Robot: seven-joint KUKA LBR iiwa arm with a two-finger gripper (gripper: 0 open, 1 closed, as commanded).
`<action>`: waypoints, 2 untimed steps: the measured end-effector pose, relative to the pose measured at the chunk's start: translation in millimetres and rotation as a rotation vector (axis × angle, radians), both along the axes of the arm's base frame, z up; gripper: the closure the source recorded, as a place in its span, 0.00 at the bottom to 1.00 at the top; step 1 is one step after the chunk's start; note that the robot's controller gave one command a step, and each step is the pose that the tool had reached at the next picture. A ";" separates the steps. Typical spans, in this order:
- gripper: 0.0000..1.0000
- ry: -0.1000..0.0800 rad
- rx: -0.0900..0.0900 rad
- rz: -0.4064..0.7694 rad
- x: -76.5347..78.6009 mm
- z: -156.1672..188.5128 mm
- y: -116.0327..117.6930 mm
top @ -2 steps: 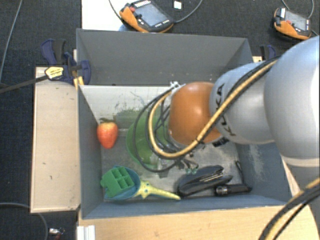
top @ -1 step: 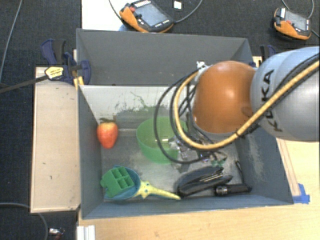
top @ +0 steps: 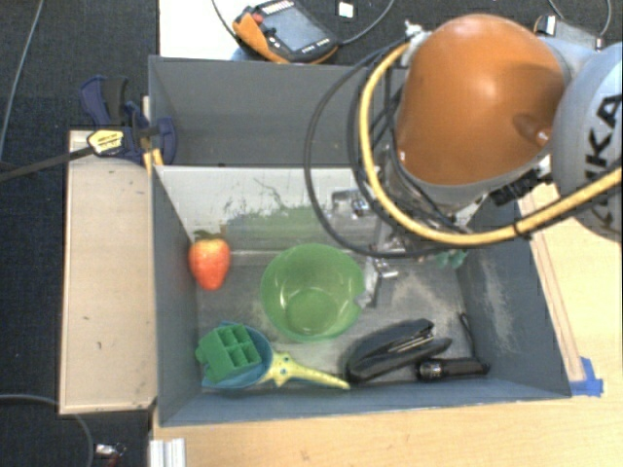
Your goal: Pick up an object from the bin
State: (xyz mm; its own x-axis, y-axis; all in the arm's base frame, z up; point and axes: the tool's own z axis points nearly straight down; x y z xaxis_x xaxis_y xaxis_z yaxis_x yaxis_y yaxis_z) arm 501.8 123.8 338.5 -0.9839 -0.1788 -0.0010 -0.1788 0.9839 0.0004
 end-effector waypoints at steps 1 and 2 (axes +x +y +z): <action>0.00 0.003 -0.001 0.001 0.3 -0.6 1.1; 0.00 -0.005 0.002 0.084 -19.7 -77.7 27.0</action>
Offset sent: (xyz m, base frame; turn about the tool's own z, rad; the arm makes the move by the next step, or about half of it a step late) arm -0.0199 0.0265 -0.0775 -0.0869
